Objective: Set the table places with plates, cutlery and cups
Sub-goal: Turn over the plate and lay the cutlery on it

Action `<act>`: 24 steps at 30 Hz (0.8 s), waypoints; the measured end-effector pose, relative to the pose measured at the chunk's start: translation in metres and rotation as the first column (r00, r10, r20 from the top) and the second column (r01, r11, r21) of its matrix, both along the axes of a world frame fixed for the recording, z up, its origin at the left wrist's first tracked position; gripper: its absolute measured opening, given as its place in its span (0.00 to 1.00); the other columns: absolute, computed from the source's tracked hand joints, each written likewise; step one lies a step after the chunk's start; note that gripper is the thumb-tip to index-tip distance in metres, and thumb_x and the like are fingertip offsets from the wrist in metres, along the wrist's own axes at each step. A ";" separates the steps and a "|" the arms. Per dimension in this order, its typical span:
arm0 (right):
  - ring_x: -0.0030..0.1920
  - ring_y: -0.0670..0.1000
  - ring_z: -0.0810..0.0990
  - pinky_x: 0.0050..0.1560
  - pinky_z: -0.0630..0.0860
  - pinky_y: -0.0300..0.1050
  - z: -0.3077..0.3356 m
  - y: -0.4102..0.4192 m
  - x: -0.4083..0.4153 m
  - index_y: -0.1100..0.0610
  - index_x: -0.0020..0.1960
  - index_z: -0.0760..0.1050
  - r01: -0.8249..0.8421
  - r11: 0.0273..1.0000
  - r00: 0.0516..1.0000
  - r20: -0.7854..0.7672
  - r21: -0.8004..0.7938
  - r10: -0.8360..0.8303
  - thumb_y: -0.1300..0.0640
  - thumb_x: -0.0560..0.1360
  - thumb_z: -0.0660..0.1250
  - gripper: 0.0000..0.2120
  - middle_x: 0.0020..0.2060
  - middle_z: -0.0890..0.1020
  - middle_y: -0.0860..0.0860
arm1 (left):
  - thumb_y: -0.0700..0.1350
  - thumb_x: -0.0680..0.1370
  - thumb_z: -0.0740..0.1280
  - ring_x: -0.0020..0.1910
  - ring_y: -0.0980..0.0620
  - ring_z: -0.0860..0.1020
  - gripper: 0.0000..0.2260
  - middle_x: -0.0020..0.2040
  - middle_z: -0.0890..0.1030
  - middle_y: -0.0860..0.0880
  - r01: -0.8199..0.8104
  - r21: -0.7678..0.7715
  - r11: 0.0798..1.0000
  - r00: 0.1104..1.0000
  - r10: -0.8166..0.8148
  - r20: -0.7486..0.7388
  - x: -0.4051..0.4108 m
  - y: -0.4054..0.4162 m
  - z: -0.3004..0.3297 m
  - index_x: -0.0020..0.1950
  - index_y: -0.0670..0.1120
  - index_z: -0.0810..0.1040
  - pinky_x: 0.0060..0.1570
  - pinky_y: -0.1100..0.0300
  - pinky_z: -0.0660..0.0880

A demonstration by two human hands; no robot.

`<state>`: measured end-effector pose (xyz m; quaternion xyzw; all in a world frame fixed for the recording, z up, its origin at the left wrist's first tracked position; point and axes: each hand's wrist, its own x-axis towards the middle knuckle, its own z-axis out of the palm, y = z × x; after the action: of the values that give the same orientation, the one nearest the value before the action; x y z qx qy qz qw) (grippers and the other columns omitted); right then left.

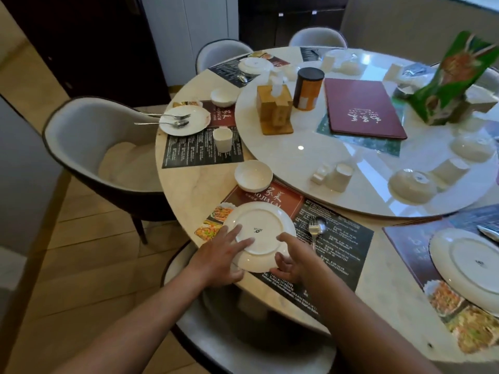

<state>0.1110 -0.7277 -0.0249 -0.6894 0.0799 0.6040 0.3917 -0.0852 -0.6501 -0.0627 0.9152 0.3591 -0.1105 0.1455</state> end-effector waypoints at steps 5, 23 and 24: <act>0.36 0.50 0.77 0.34 0.83 0.51 -0.006 0.000 -0.003 0.58 0.55 0.71 -0.024 0.998 0.994 0.106 -0.055 0.029 0.49 0.73 0.74 0.19 0.43 0.76 0.55 | 0.58 0.75 0.68 0.81 0.41 0.49 0.39 0.83 0.48 0.50 0.037 -0.009 0.999 0.999 -0.037 -0.001 -0.004 0.005 0.002 0.81 0.64 0.50 0.72 0.41 0.67; 0.50 0.56 0.83 0.51 0.82 0.60 0.015 -0.014 0.004 0.54 0.65 0.72 -0.381 0.917 0.581 0.740 -0.122 0.340 0.20 0.63 0.59 0.46 0.57 0.81 0.54 | 0.44 0.78 0.72 0.59 0.53 0.79 0.18 0.62 0.82 0.56 -0.095 0.133 0.987 0.785 -0.008 0.619 -0.006 0.029 0.060 0.66 0.59 0.79 0.50 0.56 0.78; 0.50 0.54 0.81 0.50 0.81 0.59 0.016 -0.013 0.005 0.53 0.66 0.73 -0.403 0.913 0.583 0.752 -0.063 0.309 0.20 0.63 0.59 0.46 0.58 0.81 0.54 | 0.47 0.79 0.71 0.58 0.54 0.79 0.16 0.61 0.83 0.57 -0.090 0.117 0.989 0.785 -0.001 0.620 -0.002 0.032 0.066 0.65 0.60 0.80 0.48 0.58 0.75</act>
<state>0.1164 -0.7405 -0.0087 -0.8536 -0.2624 0.3364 0.2990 -0.0877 -0.6185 0.0032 0.9001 0.3201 0.2238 0.1930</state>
